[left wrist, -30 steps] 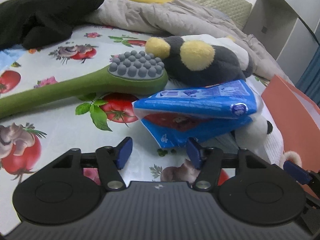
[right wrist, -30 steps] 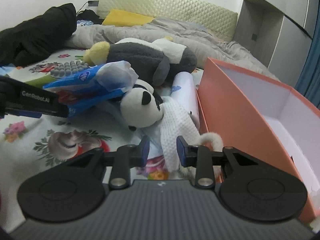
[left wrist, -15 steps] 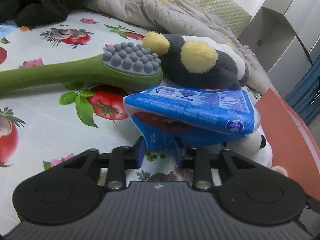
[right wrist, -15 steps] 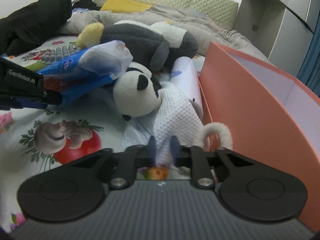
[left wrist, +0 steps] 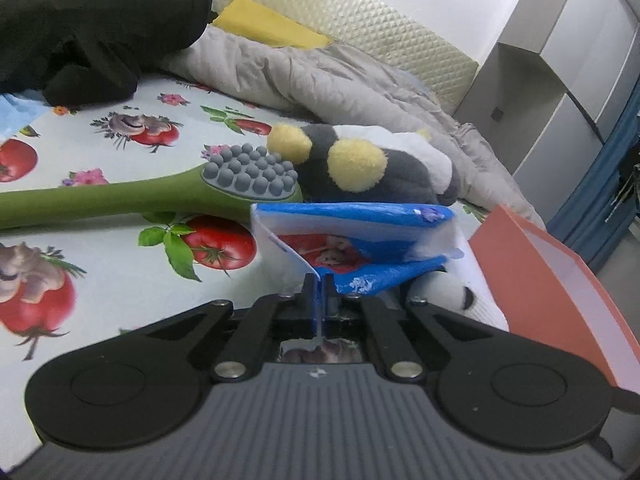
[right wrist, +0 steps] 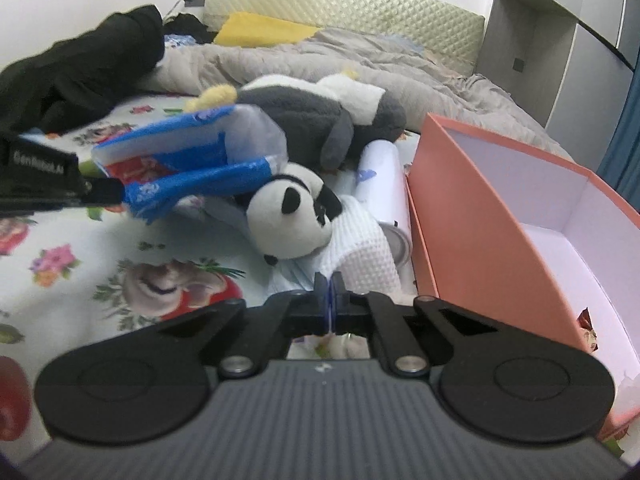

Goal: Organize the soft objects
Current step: 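Close the left tool on the blue packet while the right tool grasps the white towel, then lift the blue packet with the left tool while the right tool lifts the towel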

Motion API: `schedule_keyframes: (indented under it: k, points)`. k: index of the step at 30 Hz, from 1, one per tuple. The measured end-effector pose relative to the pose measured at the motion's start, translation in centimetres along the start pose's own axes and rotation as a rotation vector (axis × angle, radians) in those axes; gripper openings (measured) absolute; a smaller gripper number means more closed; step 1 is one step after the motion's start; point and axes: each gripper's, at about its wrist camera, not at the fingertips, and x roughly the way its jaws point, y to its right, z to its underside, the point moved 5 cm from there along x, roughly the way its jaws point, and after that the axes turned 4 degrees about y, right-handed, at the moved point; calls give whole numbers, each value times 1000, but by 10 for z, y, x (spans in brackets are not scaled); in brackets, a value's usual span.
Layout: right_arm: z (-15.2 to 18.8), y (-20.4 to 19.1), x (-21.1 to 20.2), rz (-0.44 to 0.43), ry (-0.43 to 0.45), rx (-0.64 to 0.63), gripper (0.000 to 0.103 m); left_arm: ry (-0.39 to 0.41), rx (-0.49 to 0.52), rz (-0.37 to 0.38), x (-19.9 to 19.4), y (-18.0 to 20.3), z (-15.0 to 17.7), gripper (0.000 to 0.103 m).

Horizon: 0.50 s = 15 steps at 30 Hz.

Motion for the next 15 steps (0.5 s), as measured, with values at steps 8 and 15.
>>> schedule_keyframes:
  k: [8, 15]
  points:
    - [-9, -9, -36, -21, 21, -3, 4, 12, 47, -2, -54, 8, 6, 1]
    - [-7, -19, -66, -30, 21, -7, 4, -16, 29, -5, -95, 0, 21, 1]
